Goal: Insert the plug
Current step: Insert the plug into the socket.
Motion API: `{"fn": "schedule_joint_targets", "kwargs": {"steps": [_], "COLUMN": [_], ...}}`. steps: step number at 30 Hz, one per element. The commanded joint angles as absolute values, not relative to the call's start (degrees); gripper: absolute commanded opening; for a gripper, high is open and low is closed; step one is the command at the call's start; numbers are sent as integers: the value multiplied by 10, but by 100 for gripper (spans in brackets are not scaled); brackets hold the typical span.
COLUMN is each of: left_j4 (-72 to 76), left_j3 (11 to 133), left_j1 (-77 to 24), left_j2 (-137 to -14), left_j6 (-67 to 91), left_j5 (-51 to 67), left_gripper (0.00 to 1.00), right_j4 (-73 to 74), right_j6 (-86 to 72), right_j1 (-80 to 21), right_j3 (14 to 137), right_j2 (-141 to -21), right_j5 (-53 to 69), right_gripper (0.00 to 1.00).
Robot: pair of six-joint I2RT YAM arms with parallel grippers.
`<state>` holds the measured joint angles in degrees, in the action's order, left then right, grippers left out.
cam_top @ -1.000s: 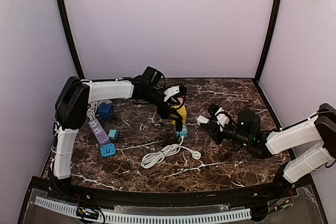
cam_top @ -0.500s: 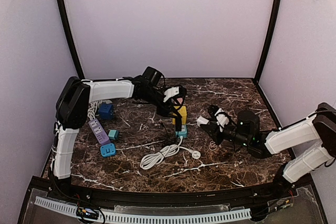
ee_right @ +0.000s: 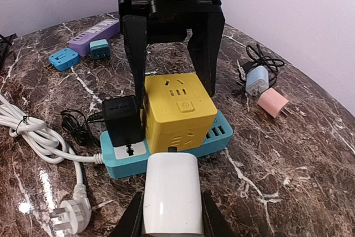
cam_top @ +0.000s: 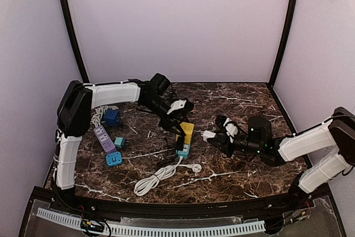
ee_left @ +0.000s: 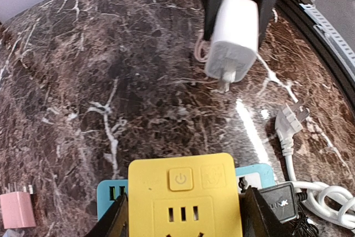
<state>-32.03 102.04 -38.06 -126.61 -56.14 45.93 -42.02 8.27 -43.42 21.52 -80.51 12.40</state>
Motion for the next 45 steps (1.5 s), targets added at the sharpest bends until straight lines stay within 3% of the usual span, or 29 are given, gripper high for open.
{"fn": "schedule_joint_targets", "kwargs": {"steps": [1,14,45], "left_j4": [-466,-349,-236], "left_j3": [980,899,807], "left_j1": [-394,-399,-403], "left_j2": [-1237,-1208,-1207], "left_j6": [-595,-624,-643], "left_j5": [493,478,462], "left_gripper": [13,1,1], "right_j4": [-446,-563,-725], "right_j6": [89,79,30], "right_j1": [-430,-430,-457], "right_j3": [245,250,222], "right_j2": [-849,-968,-1071], "right_j5": [199,258,228], "right_gripper": [0,0,0]}}
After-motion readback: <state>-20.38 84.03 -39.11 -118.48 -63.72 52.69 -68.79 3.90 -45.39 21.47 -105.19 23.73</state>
